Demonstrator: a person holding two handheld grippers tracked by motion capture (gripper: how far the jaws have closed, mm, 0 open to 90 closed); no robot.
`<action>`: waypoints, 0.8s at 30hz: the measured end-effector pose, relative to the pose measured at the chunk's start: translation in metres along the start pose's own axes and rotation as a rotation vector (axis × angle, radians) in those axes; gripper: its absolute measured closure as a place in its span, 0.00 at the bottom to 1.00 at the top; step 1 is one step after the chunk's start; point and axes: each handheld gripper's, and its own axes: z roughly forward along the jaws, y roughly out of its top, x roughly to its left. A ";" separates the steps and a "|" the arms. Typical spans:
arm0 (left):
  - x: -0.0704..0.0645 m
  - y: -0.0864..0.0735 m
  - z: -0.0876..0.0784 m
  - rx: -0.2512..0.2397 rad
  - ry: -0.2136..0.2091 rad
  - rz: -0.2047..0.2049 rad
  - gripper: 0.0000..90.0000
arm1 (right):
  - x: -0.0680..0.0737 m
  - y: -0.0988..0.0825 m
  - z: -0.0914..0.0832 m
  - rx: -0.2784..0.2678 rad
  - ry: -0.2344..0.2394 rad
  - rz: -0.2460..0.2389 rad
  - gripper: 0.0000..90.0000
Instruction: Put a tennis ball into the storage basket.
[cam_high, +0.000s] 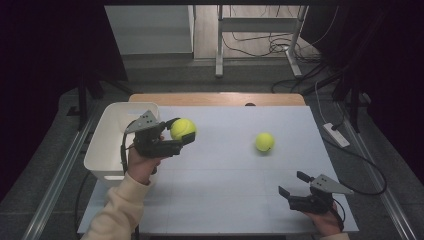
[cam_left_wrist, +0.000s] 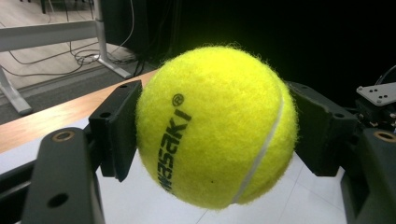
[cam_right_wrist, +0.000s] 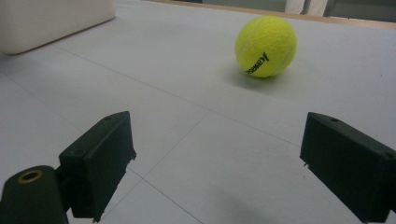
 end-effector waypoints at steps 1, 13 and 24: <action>0.001 0.000 0.000 -0.001 0.001 -0.002 0.29 | 0.000 0.000 0.000 0.000 0.000 0.000 0.11; 0.011 0.004 -0.007 -0.009 0.030 -0.013 0.29 | 0.000 0.000 0.000 0.000 0.002 0.000 0.11; 0.019 0.007 -0.010 -0.011 0.057 -0.030 0.29 | 0.000 0.000 0.000 0.001 -0.001 0.001 0.11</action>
